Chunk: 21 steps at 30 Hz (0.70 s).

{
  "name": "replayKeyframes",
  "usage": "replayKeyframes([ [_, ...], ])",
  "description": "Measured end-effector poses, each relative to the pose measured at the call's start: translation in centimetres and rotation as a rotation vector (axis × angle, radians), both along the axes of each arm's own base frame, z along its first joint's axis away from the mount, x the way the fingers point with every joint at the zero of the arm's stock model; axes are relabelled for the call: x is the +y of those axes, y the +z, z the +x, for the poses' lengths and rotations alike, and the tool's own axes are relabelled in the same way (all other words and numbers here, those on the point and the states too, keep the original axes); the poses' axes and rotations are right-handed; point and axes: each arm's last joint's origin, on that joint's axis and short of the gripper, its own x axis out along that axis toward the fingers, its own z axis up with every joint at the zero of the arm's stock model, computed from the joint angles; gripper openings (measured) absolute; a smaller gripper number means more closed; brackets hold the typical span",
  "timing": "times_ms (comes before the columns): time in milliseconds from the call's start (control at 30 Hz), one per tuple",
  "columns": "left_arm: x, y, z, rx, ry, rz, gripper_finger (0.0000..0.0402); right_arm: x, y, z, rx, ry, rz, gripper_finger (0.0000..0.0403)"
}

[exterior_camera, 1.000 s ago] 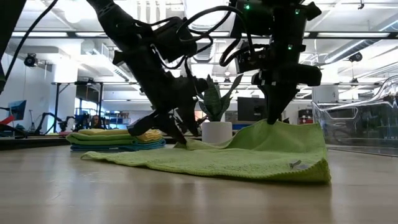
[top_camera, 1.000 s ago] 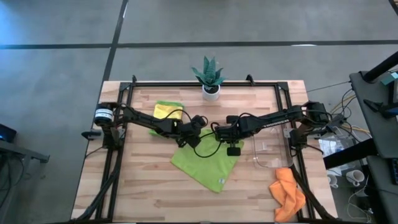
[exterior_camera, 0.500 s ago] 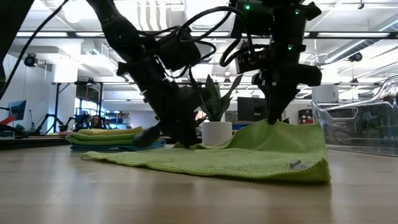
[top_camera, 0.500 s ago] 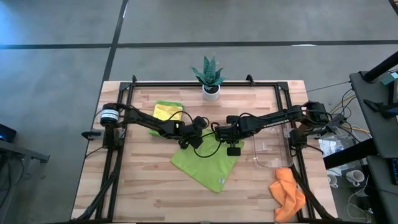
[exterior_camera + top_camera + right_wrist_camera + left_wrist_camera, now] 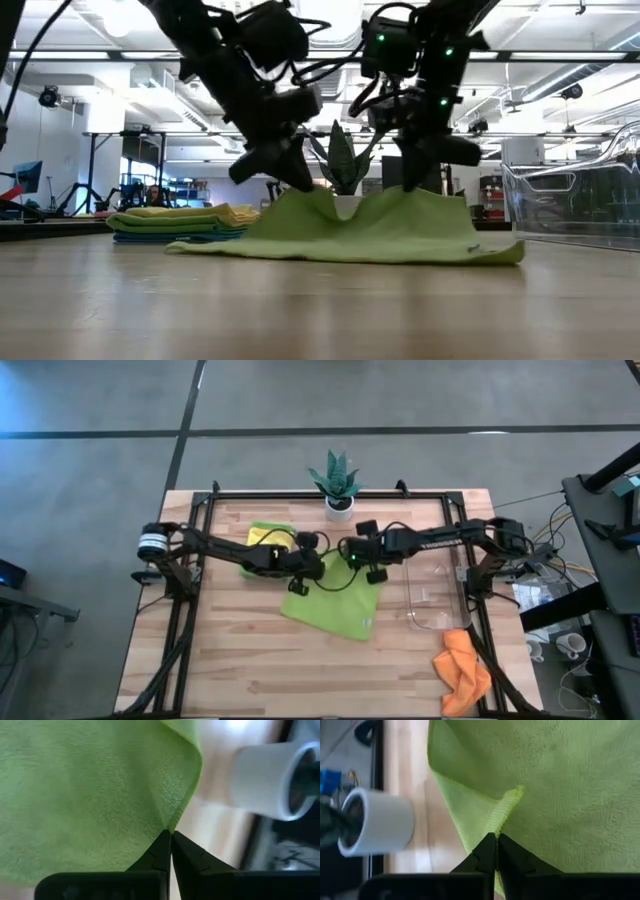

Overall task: Fold microfiber towels
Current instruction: Fold the light green towel on the table

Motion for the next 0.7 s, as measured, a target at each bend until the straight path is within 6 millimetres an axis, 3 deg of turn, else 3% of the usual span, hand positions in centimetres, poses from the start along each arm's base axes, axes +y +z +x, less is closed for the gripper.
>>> replayKeyframes([
  [167,1.3,0.2,-0.8,0.004,0.103,-0.063,0.0000,0.0,1.0,0.5,-0.005,0.031,-0.017,0.0009],
  [400,1.0,-0.5,-1.9,0.093,0.054,-0.099,0.0000,4.1,1.0,0.3,0.020,0.104,0.180,0.0009],
  [700,-1.9,1.1,-6.1,0.019,-0.180,-0.298,0.0000,9.4,0.7,-0.1,-0.002,0.121,0.336,0.0009],
])
